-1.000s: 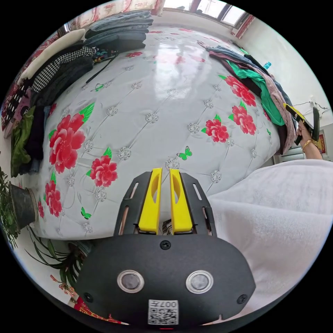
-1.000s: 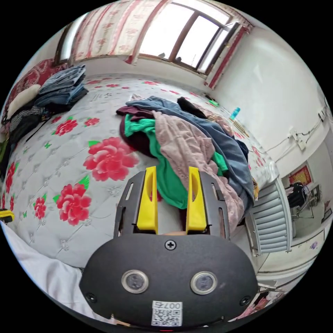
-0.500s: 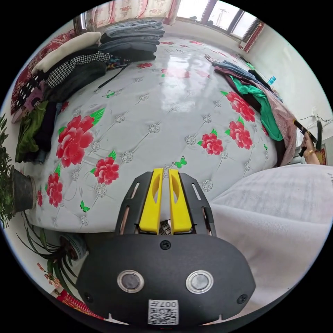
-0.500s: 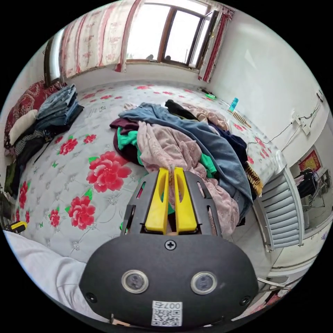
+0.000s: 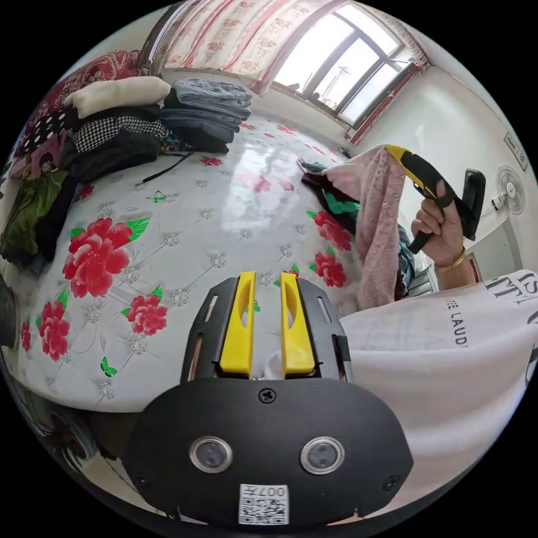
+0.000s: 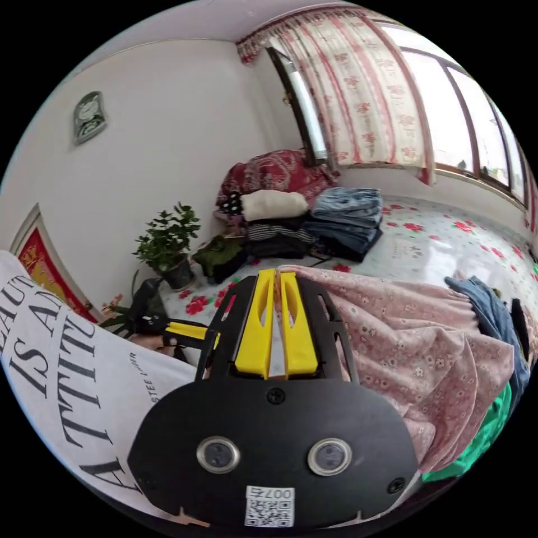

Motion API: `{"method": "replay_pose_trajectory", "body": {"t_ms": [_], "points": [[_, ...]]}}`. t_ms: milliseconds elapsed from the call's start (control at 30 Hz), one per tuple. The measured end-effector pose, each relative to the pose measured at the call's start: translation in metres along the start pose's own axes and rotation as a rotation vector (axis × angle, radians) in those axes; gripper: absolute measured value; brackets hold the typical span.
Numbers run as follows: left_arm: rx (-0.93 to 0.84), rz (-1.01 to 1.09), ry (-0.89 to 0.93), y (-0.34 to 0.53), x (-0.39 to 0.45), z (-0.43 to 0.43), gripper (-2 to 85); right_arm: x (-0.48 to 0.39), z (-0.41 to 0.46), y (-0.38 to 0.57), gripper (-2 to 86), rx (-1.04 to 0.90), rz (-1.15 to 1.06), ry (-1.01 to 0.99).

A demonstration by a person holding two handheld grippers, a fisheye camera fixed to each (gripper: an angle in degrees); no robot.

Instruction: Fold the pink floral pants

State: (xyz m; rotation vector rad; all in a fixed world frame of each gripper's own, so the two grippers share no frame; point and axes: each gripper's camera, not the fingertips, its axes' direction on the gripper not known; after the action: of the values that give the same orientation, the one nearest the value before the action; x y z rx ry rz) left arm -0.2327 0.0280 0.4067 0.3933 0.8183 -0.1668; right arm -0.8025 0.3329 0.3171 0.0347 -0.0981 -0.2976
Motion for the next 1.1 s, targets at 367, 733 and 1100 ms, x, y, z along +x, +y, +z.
{"method": "replay_pose_trajectory", "body": {"t_ms": [367, 733, 1100], "points": [[-0.009, -0.23, -0.052, 0.056, -0.102, -0.061, 9.9, -0.116, 0.181, 0.014, 7.3, -0.411, -0.26, -0.419], [0.019, -0.086, 0.107, 0.017, -0.089, -0.056, 15.6, 0.084, 0.112, 0.118, 4.1, -0.358, 0.252, 0.353], [-0.2, -0.007, -0.001, -0.04, -0.045, 0.01, 16.6, 0.241, 0.12, 0.15, 0.1, -0.521, 0.397, 0.8]]}}
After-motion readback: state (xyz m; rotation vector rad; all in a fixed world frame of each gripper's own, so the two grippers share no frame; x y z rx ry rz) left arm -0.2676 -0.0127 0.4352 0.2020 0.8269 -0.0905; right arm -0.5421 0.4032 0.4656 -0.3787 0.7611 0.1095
